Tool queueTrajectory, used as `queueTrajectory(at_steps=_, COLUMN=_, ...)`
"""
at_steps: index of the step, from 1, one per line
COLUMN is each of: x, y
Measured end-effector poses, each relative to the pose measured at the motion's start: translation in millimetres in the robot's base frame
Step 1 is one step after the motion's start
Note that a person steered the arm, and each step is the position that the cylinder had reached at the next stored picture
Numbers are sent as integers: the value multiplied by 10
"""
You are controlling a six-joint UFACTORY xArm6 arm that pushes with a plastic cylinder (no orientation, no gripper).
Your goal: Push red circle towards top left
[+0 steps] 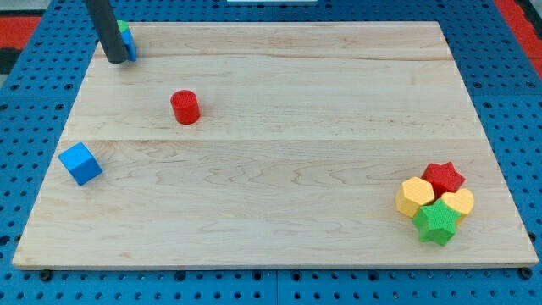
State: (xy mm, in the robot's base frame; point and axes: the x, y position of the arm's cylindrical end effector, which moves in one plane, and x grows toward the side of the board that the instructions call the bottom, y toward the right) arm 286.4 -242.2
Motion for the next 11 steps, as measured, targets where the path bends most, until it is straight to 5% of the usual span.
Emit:
queueTrajectory(at_steps=4, x=1419, y=630)
queueTrajectory(at_steps=8, x=409, y=1181)
queueTrajectory(at_steps=11, x=603, y=1669)
